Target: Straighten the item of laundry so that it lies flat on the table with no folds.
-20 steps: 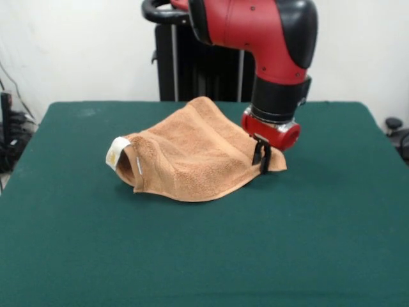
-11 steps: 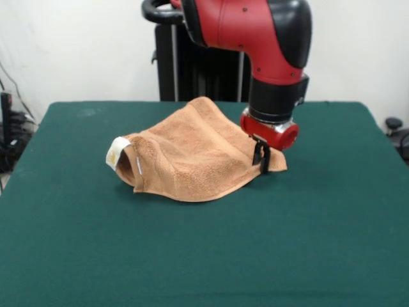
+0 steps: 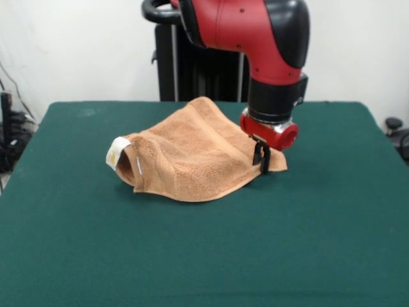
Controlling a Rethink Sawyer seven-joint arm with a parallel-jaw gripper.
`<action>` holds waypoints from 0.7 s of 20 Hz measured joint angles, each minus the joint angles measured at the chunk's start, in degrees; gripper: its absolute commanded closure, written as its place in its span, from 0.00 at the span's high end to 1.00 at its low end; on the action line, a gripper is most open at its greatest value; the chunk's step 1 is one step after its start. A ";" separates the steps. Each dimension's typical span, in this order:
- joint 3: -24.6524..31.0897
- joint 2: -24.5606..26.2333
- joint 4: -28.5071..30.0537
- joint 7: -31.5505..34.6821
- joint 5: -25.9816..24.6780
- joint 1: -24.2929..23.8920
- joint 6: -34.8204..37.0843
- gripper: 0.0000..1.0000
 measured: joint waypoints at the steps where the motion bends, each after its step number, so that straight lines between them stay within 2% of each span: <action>1: 0.14 -0.03 0.04 0.00 -0.01 -0.18 0.02 0.00; 7: 0.39 -0.15 0.24 0.00 0.93 -0.02 -0.05 0.00; 14: 2.06 -0.15 0.17 0.00 4.43 1.85 -1.00 0.00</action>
